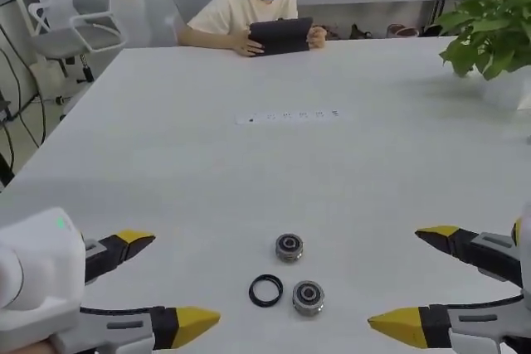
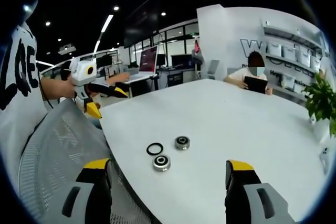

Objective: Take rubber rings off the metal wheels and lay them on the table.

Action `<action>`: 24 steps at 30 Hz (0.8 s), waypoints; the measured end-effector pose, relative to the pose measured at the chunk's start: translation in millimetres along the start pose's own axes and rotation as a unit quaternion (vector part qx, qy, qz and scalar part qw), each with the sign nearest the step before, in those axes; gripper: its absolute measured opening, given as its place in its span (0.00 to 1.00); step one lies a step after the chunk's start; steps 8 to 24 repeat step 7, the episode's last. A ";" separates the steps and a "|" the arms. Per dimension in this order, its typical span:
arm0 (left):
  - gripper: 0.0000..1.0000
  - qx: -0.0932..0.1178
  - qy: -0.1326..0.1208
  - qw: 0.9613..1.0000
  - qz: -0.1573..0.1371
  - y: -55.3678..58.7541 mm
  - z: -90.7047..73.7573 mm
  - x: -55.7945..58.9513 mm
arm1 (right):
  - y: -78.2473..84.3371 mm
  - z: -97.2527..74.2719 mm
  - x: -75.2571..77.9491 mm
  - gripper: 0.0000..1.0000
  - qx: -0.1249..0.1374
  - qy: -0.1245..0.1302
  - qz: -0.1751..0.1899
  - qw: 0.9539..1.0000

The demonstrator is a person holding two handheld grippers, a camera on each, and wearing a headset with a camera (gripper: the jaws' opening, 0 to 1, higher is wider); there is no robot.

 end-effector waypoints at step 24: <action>0.77 -0.004 0.000 1.000 -0.001 1.2 0.5 0.1 | 1.1 0.1 -2.6 0.88 -0.001 -0.001 0.004 1.000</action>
Point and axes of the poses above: the centre of the closed fingertips' face, and the gripper's own axes: z roughly forward along the fingers, x roughly to its right, y roughly out of its underside, the point moved 4 cm from there along -z, roughly backward along the fingers, and after that the axes turned 8 degrees about x, right-handed, at the moved point
